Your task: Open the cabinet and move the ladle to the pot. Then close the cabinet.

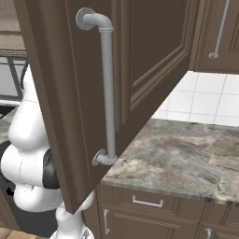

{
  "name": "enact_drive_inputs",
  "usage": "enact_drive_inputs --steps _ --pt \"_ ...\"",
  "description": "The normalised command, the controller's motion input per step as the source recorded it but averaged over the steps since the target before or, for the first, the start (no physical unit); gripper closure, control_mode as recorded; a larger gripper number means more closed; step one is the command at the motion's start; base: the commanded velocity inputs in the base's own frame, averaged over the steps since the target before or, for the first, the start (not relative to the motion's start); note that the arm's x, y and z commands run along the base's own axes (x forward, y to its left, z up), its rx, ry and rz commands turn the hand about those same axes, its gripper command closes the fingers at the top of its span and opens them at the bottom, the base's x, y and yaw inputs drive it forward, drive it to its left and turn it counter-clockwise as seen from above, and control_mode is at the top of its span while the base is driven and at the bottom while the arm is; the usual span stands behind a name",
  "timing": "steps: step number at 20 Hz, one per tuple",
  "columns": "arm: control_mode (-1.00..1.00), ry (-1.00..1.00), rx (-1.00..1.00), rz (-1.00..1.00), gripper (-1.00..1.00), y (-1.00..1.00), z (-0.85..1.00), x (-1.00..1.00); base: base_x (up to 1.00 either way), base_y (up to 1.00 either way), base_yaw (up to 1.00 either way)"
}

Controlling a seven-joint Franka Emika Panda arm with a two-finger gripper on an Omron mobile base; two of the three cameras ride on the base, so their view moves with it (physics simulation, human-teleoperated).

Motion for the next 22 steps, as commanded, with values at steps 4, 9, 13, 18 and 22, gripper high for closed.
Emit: enact_drive_inputs --steps 4,9,13,18,22 --pt "-1.0 -0.17 0.0 0.0 -1.0 -0.12 -0.11 0.47 0.0 0.0 0.0" --pt "-1.0 -0.03 0.0 0.0 -1.0 0.0 -0.53 0.38 0.0 0.0 0.0" --pt "-1.0 -0.01 0.0 0.0 -1.0 0.0 -0.27 0.6 0.0 0.0 0.0" --pt "-1.0 -0.02 0.0 0.0 -1.0 -0.01 -0.06 0.8 0.0 0.0 0.0" --pt "-1.0 -0.01 0.0 0.0 -1.0 -0.05 -0.01 0.81 0.0 0.0 0.0"
